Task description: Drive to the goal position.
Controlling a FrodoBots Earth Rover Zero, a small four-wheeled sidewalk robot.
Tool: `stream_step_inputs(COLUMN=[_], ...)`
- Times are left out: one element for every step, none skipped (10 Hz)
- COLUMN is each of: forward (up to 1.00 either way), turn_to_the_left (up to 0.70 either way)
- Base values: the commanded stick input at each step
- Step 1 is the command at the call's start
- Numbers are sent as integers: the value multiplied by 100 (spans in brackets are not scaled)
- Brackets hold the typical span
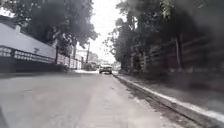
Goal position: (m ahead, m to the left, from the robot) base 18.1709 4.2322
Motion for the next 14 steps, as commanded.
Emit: stream_step_inputs(forward=[70,70,70,70,70,70,70,70,70,70,70,70,70,70], turn_to_the_left=[0,2,24,35,35,29,17,2,0,0,1,2,2,2])
